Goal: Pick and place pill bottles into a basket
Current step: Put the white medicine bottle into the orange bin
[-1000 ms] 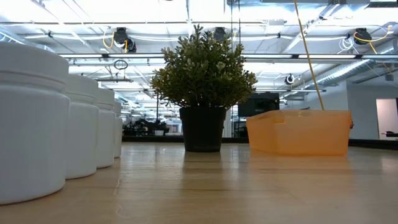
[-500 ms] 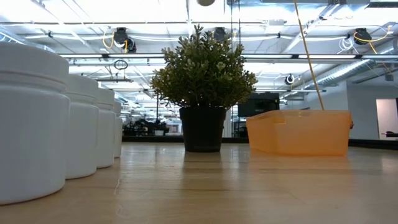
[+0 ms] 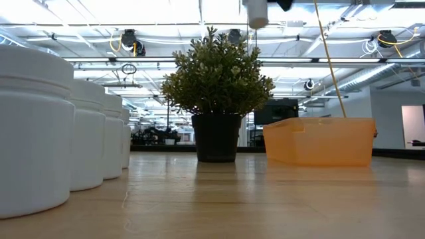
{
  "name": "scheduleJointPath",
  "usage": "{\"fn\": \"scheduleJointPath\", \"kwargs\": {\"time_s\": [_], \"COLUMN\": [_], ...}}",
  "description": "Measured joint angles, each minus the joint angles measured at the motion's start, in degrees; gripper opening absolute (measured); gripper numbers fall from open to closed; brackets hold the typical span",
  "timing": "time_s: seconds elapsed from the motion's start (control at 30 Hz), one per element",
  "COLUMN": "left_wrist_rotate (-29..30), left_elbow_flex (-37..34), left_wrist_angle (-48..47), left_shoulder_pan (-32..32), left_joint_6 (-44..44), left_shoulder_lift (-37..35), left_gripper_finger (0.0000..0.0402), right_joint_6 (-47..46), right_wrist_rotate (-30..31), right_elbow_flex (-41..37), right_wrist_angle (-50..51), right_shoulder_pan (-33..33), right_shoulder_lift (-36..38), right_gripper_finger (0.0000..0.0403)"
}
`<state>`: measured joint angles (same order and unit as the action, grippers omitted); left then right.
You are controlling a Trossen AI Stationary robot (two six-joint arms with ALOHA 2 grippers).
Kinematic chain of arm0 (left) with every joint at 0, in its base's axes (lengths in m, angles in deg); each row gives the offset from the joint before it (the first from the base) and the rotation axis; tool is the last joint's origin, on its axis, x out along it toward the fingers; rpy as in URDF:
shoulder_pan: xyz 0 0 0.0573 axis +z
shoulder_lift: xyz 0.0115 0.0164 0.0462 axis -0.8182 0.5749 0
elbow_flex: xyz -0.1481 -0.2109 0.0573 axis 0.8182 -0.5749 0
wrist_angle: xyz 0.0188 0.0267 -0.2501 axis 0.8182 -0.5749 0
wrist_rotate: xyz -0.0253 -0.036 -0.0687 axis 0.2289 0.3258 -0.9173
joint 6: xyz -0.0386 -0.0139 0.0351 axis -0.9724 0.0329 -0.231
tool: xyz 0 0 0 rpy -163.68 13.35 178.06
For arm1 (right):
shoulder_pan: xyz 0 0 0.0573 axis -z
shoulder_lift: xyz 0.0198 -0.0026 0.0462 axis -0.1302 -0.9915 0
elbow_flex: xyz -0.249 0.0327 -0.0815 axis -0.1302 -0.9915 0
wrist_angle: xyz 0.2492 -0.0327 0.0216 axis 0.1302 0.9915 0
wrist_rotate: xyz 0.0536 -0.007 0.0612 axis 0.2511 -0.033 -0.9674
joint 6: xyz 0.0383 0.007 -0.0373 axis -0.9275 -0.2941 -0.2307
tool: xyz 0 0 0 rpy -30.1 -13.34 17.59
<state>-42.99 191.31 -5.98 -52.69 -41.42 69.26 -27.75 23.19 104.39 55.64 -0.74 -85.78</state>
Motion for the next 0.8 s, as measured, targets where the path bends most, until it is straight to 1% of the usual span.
{"fn": "scheduleJointPath", "kwargs": {"time_s": [0.13,0.3,0.53,0.8], "left_wrist_rotate": [0.1,0.1,0.1,0.1], "left_elbow_flex": [0.0,0.0,0.0,0.0], "left_wrist_angle": [0.1,0.8,4.5,6.6], "left_shoulder_pan": [0.0,0.0,0.0,0.0], "left_joint_6": [-0.5,-0.6,-0.9,-0.9], "left_shoulder_lift": [0.0,0.0,0.0,0.0], "left_gripper_finger": [0.028,0.028,0.0277,0.0279], "right_joint_6": [-3.5,-6.3,-9.0,-9.2], "right_wrist_rotate": [2.8,3.8,4.6,10.5], "right_elbow_flex": [-12.7,-25.6,-40.7,-53.6], "right_wrist_angle": [-6.4,-11.4,-17.7,-25.1], "right_shoulder_pan": [0.0,0.0,0.0,0.0], "right_shoulder_lift": [8.7,15.8,21.9,26.1], "right_gripper_finger": [0.0145,0.0145,0.0145,0.0145]}}
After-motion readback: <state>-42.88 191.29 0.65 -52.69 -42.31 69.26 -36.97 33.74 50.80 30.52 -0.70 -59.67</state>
